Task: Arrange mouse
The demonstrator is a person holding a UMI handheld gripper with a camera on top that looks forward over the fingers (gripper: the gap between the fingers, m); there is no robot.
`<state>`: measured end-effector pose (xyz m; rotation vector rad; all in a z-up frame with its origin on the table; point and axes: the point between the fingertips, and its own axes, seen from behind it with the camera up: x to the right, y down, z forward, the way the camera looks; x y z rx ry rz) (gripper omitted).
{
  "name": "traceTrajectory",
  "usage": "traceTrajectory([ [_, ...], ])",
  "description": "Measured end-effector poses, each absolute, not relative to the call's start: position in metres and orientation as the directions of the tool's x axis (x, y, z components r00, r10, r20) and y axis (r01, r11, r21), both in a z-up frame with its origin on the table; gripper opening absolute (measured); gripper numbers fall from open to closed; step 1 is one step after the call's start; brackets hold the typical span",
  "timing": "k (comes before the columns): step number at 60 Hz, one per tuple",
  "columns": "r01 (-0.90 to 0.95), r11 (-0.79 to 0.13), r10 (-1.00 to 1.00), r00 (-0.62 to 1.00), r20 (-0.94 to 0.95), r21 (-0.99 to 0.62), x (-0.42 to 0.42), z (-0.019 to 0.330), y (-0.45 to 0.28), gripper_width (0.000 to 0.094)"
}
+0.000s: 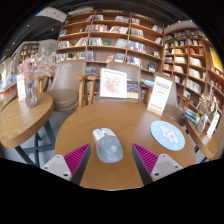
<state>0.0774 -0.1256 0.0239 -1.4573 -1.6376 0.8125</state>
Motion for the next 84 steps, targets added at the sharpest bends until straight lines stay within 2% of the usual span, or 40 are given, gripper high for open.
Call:
traceTrajectory([
  [12, 0.527, 0.141, 0.988, -0.026, 0.15, -0.838, 0.043, 0.007, -0.114, 0.0858],
  [38, 0.564, 0.079, 0.996, -0.008, 0.09, -0.822, 0.0, -0.009, -0.106, 0.0834],
  [41, 0.566, 0.074, 0.997, -0.013, 0.08, -0.821, -0.002, -0.009, -0.109, 0.0802],
  [44, 0.569, 0.066, 0.998, -0.027, 0.062, -0.819, -0.004, -0.011, -0.115, 0.0705],
  [45, 0.573, 0.061, 0.998, -0.037, 0.049, -0.817, -0.003, -0.012, -0.12, 0.0611],
  [46, 0.579, 0.056, 0.998, -0.048, 0.034, -0.814, -0.002, -0.014, -0.126, 0.0469],
  [54, 0.589, 0.092, 0.996, -0.047, 0.079, -0.803, 0.0, -0.004, -0.117, 0.0446],
  [60, 0.557, 0.059, 0.997, -0.065, 0.028, -0.828, 0.002, 0.03, -0.115, 0.0446],
  [68, 0.48, 0.052, 0.999, -0.036, 0.039, -0.876, -0.015, 0.092, -0.053, 0.0447],
  [73, 0.451, 0.066, 0.996, 0.024, 0.086, -0.89, -0.03, 0.112, 0.007, 0.0446],
  [79, 0.461, 0.063, 0.988, 0.099, 0.123, -0.885, -0.047, 0.105, 0.078, 0.0445],
  [84, 0.488, 0.063, 0.985, 0.113, 0.134, -0.871, -0.057, 0.08, 0.113, 0.0445],
])
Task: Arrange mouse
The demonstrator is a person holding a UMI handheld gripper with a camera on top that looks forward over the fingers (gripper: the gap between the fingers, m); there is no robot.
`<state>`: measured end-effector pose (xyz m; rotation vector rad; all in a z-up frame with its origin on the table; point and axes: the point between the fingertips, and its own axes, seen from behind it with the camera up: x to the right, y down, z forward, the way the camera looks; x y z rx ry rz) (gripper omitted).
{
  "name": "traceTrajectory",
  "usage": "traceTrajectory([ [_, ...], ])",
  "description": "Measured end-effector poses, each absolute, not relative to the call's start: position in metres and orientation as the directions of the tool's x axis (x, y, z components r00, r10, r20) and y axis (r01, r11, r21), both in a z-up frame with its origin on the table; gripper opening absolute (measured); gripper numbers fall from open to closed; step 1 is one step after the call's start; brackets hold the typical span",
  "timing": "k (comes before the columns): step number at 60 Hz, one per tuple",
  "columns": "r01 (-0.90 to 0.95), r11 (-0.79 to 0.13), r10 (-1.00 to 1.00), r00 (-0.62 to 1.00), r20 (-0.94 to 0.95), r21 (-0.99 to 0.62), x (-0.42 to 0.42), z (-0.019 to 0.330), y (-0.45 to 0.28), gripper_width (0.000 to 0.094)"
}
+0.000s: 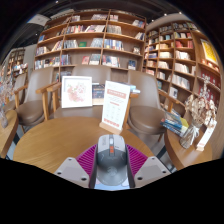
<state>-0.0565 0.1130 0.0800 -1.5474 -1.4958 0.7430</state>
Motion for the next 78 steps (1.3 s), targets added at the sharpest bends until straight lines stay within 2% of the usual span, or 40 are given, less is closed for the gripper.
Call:
traceTrajectory([
  [8, 0.543, 0.01, 0.987, 0.128, 0.095, -0.839, -0.062, 0.029, 0.141, 0.0444],
  [14, 0.576, -0.012, 0.992, 0.11, 0.063, -0.817, -0.057, 0.007, 0.143, 0.0447],
  [22, 0.594, -0.033, 0.995, 0.097, 0.031, -0.804, -0.054, -0.013, 0.14, 0.0526],
  [24, 0.583, -0.033, 0.995, 0.1, 0.031, -0.812, -0.054, -0.01, 0.141, 0.0568],
  [30, 0.576, -0.028, 0.989, 0.134, 0.061, -0.817, -0.047, 0.003, 0.149, 0.0866],
  [33, 0.564, -0.03, 0.987, 0.148, 0.065, -0.825, -0.04, 0.017, 0.15, 0.0828],
  [38, 0.545, -0.056, 0.989, 0.147, 0.029, -0.837, -0.014, 0.047, 0.141, 0.0863],
  [47, 0.514, -0.09, 0.983, 0.185, 0.008, -0.853, 0.063, 0.103, 0.13, 0.0852],
  [55, 0.499, -0.087, 0.986, 0.167, -0.003, -0.862, 0.142, 0.133, 0.107, 0.0854],
  [62, 0.496, -0.095, 0.99, 0.142, -0.028, -0.863, 0.2, 0.143, 0.091, 0.0856],
  [78, 0.512, -0.013, 0.994, 0.098, 0.043, -0.859, 0.266, 0.132, 0.072, 0.085],
])
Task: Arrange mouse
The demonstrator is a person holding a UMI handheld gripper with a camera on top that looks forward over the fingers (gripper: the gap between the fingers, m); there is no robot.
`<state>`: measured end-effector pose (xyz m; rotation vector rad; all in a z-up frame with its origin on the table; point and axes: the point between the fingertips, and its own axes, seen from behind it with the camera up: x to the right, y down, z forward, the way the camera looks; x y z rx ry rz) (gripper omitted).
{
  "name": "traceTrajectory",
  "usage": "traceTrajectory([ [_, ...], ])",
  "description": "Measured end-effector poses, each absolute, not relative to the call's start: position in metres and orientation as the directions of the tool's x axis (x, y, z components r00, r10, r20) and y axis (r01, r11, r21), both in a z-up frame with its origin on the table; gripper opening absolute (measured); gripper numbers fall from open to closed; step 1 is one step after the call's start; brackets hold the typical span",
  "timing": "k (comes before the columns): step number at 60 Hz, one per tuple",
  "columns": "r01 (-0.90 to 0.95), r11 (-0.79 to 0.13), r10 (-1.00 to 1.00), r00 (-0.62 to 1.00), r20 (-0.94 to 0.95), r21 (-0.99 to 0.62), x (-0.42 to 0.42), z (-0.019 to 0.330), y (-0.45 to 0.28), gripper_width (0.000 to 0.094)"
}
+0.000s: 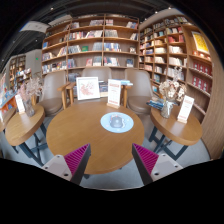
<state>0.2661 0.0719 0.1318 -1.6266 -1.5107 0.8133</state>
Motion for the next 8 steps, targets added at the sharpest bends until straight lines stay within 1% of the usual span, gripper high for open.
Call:
traceTrajectory([
  [8, 0.511, 0.017, 0.996, 0.071, 0.062, -0.859, 0.273, 0.1319, 0.0657, 0.0852],
])
